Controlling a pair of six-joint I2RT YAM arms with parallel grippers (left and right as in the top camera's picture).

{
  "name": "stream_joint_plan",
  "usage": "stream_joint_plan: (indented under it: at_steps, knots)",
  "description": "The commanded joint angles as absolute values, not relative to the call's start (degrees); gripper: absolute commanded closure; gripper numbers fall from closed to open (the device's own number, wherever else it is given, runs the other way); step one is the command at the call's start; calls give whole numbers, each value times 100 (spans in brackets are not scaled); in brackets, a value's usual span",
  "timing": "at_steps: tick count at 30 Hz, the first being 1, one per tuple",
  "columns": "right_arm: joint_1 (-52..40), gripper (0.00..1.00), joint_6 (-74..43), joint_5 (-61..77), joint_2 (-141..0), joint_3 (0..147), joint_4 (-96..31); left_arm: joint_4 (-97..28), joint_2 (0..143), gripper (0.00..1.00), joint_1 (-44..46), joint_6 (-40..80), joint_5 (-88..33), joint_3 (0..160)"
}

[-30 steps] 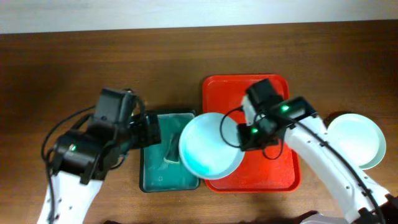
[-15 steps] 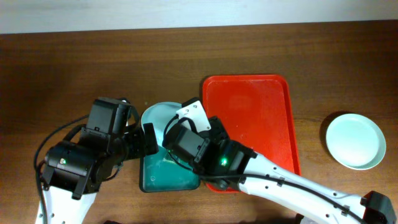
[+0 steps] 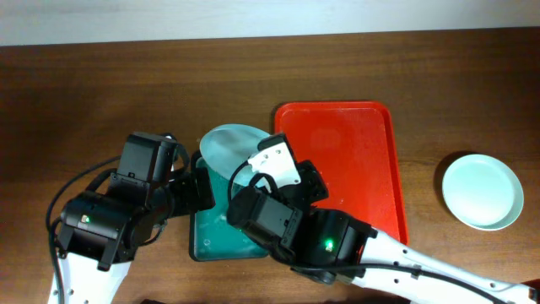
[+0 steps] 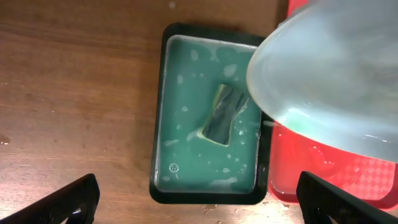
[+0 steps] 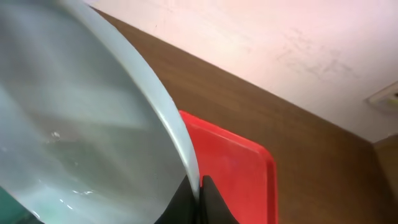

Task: Clean dirty plates on tray and stack at the side
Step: 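Tilt the held plate over the green tray to drain it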

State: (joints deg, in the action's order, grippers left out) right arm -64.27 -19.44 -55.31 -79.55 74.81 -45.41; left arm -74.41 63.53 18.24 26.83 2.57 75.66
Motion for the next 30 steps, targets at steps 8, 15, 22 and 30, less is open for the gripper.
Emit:
stream_joint_plan:
  at_steps: [8, 15, 22, 30]
  knots:
    - [-6497, 96, -1822, -5918, -7885, 7620, -4521, -7452, 6329, 0, 1804, 2609, 294, 7618]
    - [-6469, 96, -1535, -6097, -7891, 7620, -4434, -7450, 6329, 1, 1804, 2609, 294, 7618]
    - [-6541, 96, -1551, -5693, -7889, 7620, -3903, -7452, 6329, 1, 1804, 2609, 294, 7618]
    - [-5902, 96, -5046, -4416, -7889, 7620, -5883, -7452, 6329, 1, 1804, 2609, 294, 7618]
